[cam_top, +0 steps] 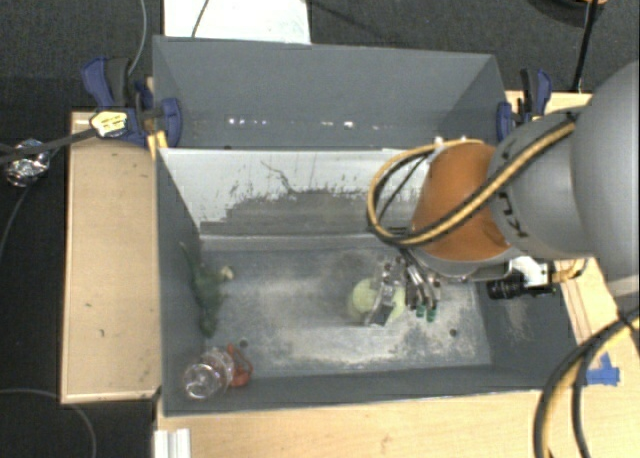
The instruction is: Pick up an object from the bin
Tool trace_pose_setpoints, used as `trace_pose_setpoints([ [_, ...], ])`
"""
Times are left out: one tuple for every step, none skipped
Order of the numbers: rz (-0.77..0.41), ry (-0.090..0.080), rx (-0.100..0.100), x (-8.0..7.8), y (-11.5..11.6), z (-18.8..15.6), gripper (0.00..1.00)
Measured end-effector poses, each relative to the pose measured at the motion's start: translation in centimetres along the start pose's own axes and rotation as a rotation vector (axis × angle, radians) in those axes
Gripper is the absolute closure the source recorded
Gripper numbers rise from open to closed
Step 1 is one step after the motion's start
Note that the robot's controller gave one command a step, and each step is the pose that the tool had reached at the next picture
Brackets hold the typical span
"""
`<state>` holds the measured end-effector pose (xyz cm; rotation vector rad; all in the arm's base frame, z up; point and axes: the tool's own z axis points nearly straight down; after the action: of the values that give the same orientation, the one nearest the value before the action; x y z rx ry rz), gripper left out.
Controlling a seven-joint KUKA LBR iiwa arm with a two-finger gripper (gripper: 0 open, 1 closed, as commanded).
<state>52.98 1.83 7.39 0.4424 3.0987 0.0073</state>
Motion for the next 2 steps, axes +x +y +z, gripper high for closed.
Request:
trace_pose_setpoints([
  [-0.001, -0.001, 0.000, 0.00, 0.01, -0.09, 1.00],
  [-0.002, 0.003, 0.001, 0.15, -0.03, -0.72, 1.00],
])
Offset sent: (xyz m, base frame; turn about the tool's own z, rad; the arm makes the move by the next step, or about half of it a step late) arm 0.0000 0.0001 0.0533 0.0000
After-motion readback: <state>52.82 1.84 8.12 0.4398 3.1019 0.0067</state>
